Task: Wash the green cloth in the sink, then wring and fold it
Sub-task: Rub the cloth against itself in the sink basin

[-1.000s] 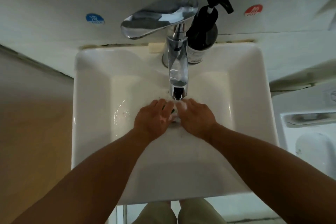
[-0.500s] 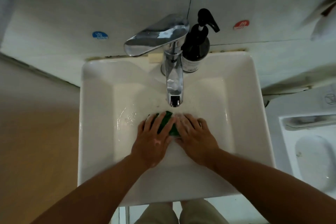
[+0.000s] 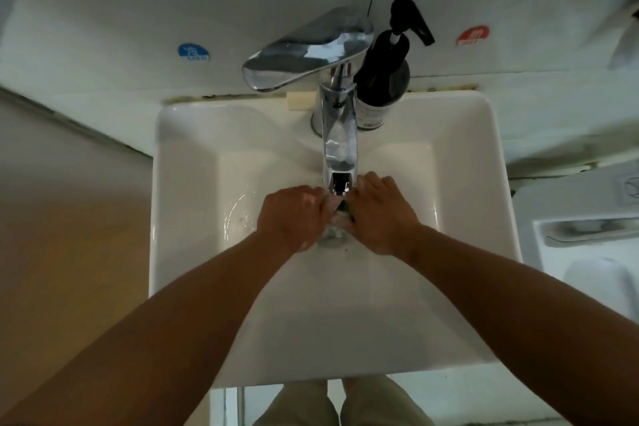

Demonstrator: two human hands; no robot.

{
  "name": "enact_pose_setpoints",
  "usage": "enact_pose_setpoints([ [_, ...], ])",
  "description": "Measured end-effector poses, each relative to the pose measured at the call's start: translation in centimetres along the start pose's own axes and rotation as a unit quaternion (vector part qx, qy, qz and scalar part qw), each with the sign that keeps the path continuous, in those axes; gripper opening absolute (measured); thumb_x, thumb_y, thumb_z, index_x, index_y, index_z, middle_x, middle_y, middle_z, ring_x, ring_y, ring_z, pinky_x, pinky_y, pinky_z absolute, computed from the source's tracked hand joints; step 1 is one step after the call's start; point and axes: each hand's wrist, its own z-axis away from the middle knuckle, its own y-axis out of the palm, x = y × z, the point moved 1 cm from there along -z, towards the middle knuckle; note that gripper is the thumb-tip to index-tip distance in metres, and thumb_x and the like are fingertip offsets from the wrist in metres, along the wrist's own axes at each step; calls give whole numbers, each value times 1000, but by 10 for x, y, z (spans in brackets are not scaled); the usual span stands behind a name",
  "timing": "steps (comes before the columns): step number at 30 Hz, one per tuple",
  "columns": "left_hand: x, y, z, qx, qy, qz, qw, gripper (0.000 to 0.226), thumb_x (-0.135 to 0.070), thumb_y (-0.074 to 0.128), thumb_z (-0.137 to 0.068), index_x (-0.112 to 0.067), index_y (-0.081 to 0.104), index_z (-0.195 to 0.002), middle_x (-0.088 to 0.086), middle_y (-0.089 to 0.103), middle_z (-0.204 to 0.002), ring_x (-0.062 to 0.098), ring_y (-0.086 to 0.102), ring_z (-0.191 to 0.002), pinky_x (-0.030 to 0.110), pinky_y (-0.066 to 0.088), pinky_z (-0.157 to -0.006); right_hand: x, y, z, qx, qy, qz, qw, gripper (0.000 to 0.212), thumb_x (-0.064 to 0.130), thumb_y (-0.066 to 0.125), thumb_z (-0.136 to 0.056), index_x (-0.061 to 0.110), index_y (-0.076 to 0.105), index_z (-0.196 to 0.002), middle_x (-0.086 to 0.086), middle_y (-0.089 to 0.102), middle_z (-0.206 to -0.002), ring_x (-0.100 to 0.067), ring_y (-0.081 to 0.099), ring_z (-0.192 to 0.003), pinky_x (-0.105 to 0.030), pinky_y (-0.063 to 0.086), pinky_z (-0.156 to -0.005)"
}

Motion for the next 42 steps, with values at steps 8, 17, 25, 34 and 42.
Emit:
enact_pose_setpoints([
  [8, -5, 58, 56, -126, 57, 89, 986, 54, -44, 48, -97, -22, 48, -147, 15, 45, -148, 42, 44, -131, 57, 37, -107, 32, 46, 64, -24, -5, -21, 999, 71, 51, 45, -97, 14, 29, -155, -12, 33, -160, -37, 33, -144, -51, 37, -108],
  [17, 7, 41, -2, -156, 71, -19, 985, 43, -38, 49, -87, -8, 71, -109, 15, 65, -92, 33, 61, -73, 37, 54, -56, 13, 20, -4, -47, -9, -13, 999, 33, 20, 74, -77, 8, 62, -105, -9, 65, -83, -28, 60, -69, -35, 48, -51],
  [25, 3, 16, 14, 4, -50, 186, 981, 53, -59, 25, -100, -27, 67, -107, 6, 62, -108, 29, 61, -96, 37, 52, -81, 7, 4, 13, -10, 11, -44, 999, 43, 45, 35, -92, 17, 60, -113, -6, 63, -113, -26, 56, -101, -42, 42, -90],
  [34, -6, 61, 58, -117, 36, 73, 990, 58, -47, 48, -95, -25, 44, -148, 9, 48, -146, 35, 46, -127, 51, 42, -99, 26, 49, 54, -23, 2, -17, 1000, 66, 55, 39, -98, 15, 33, -152, -11, 41, -154, -35, 41, -138, -52, 38, -108],
  [42, 8, 49, 1, -152, 51, 7, 987, 37, -41, 46, -89, -11, 54, -108, 11, 64, -78, 31, 63, -63, 35, 50, -50, 10, 21, -1, -79, -9, -36, 996, 14, 10, 50, -80, 8, 59, -91, -10, 63, -77, -31, 61, -64, -36, 49, -48],
])
